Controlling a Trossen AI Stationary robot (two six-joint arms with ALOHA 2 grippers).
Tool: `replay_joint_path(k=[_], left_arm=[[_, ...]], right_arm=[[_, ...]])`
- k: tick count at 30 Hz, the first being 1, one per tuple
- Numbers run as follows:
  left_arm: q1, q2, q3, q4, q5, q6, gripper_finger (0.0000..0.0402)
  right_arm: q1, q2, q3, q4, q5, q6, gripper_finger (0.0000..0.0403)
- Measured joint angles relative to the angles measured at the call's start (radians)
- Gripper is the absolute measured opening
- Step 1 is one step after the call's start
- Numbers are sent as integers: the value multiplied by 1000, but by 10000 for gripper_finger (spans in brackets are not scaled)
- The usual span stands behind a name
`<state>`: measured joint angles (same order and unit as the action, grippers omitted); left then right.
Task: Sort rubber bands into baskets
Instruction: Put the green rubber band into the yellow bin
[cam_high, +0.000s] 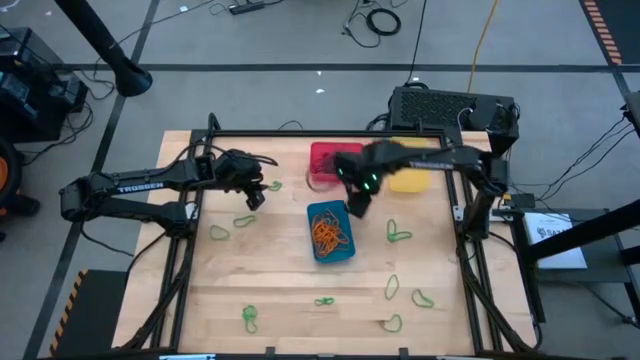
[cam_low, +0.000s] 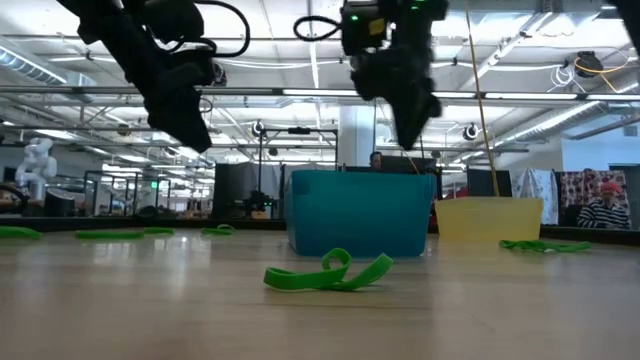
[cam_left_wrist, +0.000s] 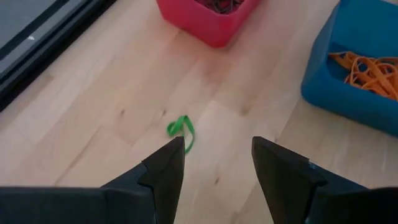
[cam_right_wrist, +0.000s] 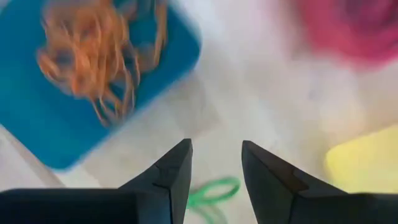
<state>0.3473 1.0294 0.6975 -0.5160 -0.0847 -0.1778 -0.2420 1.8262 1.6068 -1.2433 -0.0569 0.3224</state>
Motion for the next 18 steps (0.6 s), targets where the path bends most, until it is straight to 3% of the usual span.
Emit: replay_joint_path(k=[5,9,18], left_arm=[[0,6,0,18,4,-22,196],[0,32,0,51,28,-26,196],[0,120,0,175,160,-60,196]], right_arm=[[88,-133,-334,115,-33,114,129],[169,-239,-520,203,-73,252,125],[311,-370,-794,370,110,346,125]])
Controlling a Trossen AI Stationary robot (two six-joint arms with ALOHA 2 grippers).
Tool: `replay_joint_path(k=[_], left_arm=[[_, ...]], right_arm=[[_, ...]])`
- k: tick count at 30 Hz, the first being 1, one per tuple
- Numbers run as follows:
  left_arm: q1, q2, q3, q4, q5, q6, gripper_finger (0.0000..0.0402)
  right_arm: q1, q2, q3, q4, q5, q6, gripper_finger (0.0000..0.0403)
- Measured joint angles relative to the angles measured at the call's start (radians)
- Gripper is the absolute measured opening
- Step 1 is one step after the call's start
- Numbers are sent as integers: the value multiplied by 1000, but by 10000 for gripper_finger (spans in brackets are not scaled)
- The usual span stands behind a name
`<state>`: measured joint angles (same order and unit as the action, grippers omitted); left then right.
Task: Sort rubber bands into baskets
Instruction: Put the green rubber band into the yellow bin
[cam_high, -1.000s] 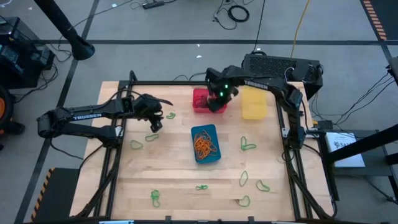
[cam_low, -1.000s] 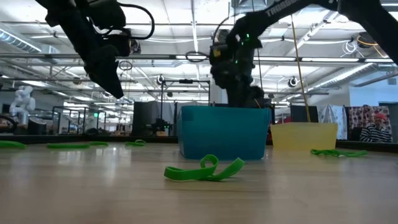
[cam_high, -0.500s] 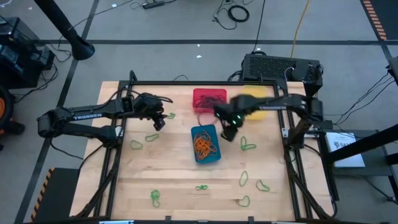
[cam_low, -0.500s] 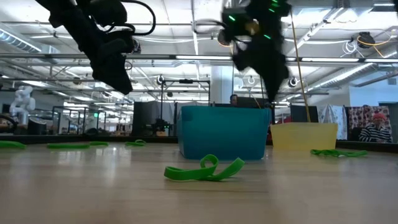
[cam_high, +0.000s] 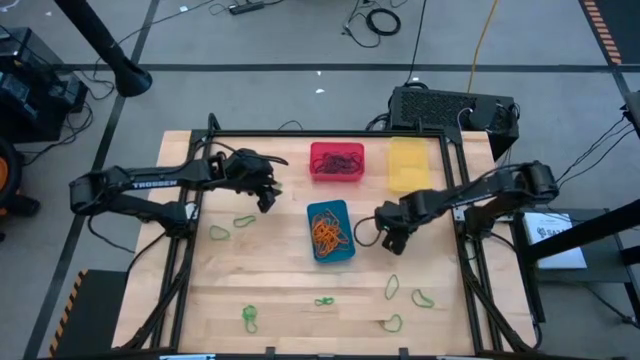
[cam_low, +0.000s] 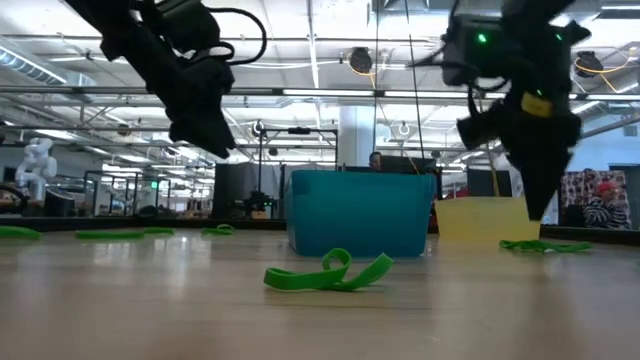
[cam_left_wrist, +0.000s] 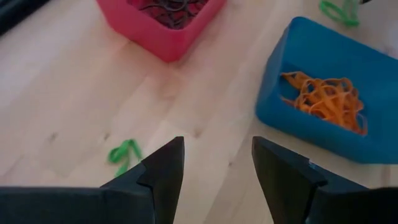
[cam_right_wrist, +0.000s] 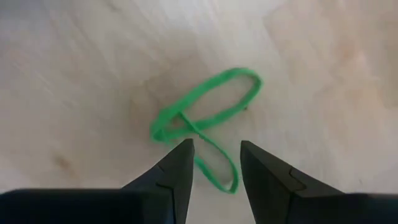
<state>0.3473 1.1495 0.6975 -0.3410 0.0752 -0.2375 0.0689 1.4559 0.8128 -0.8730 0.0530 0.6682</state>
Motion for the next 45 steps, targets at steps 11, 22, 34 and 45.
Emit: replay_joint_path(k=[11,22,34,45], left_arm=[[0,21,0,33,33,-3,196],[-1,21,0,-2,52,-20,196],[0,21,0,52,51,-16,196],[-1,21,16,33,110,-26,196]], right_arm=[[69,-3,-181,167,37,-20,124],[82,-74,-63,-50,15,-28,10],[0,-118,241,-382,415,-17,1],[-401,-116,271,-332,445,-168,0]])
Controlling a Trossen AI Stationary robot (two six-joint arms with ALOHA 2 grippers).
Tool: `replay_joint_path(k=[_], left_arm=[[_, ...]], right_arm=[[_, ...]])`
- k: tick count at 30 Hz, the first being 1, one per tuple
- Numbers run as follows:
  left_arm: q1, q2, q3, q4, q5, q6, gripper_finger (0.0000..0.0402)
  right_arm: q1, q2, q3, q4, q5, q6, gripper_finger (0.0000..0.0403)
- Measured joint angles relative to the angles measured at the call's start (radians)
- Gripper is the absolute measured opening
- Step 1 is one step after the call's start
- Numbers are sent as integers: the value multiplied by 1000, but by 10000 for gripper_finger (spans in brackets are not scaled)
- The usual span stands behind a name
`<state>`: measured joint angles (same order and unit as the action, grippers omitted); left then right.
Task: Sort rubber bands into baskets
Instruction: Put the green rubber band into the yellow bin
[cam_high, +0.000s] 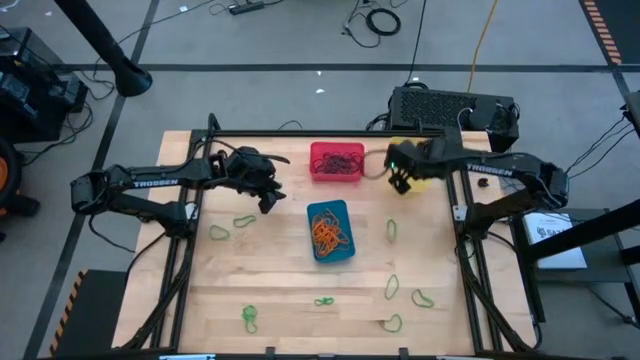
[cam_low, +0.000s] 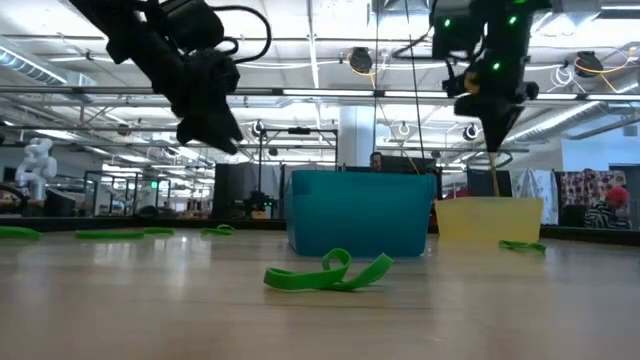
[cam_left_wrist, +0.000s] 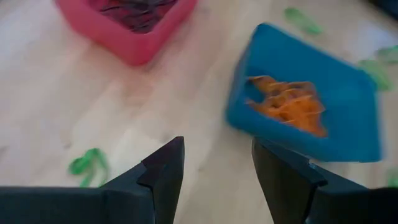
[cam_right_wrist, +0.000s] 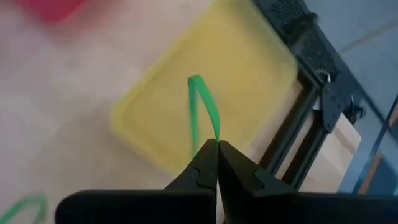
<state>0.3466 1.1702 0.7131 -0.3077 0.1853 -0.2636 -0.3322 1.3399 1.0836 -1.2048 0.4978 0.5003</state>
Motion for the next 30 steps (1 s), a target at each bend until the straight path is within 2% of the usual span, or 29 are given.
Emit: replay_joint_path(k=[7,12,14,18,20,26,30], left_arm=[[9,-56,99,-57,44,-19,196],[38,-188,150,-66,27,-41,196],[54,-260,150,-88,-41,-18,195],[85,-394,150,-220,-293,33,195],[102,-443,150,-272,-368,35,195],[137,-497,150,-360,-391,36,196],[155,-486,148,-483,-447,36,196]], right_arm=[[-173,0,0,137,-2,-27,0],[-235,23,0,216,-1,-118,0],[-256,43,0,230,-1,-146,0],[-294,95,-1,232,-6,-174,0],[-308,124,-1,225,-8,-185,0],[-335,201,-2,225,-99,-245,9],[-345,228,-2,220,-109,-247,29]])
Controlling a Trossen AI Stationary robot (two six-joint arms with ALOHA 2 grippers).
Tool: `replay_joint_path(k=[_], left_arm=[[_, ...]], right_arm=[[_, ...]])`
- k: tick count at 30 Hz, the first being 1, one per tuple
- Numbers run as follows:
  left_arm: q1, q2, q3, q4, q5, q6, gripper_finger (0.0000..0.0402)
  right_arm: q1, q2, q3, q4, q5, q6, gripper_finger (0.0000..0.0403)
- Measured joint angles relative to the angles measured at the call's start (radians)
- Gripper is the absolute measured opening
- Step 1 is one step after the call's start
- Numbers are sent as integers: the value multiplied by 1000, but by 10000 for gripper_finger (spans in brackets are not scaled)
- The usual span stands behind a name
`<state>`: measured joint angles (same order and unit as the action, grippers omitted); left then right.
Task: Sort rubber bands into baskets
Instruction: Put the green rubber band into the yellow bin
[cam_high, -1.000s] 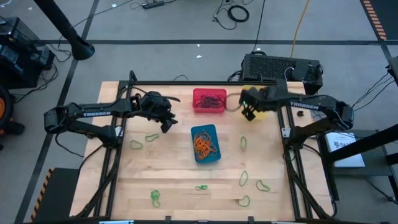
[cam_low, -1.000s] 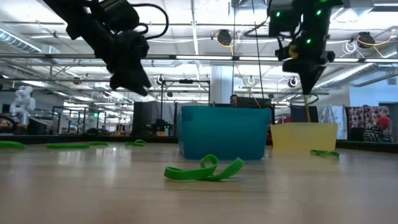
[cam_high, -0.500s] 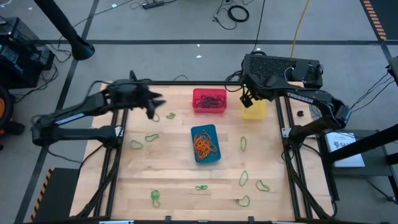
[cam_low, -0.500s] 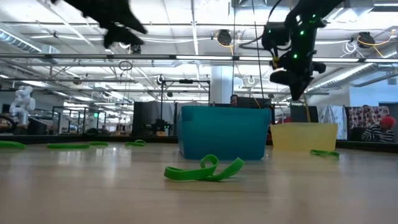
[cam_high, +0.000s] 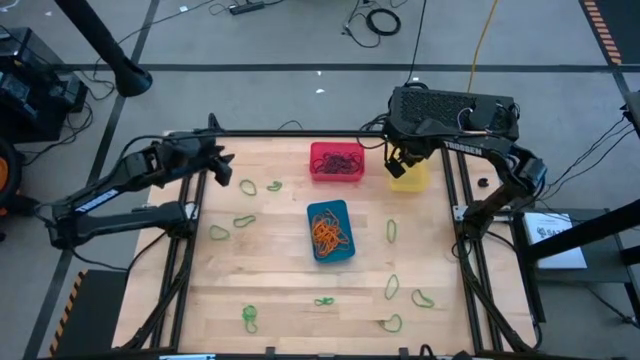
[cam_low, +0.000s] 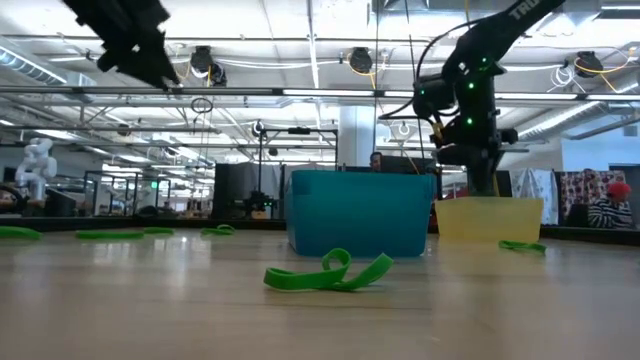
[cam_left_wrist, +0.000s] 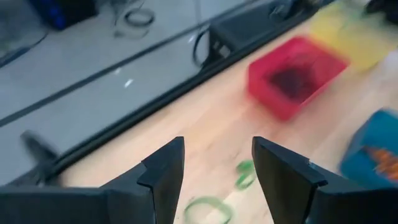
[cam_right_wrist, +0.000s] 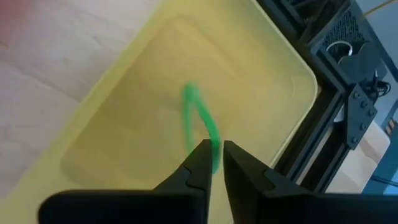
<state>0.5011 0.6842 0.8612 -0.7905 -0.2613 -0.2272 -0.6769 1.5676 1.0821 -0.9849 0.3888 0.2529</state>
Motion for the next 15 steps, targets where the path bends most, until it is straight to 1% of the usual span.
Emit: replay_joint_path(k=[5,9,11,15], left_arm=[[16,6,0,-92,-8,0,196],[16,5,-10,-111,-8,8,196],[16,5,-24,-117,-7,30,196],[16,5,-82,-116,-10,51,196]], right_arm=[[-1,1,0,-40,1,53,68],[0,-4,5,-83,-11,86,105],[4,-6,25,-101,-69,93,122],[26,-7,105,-85,-267,99,146]])
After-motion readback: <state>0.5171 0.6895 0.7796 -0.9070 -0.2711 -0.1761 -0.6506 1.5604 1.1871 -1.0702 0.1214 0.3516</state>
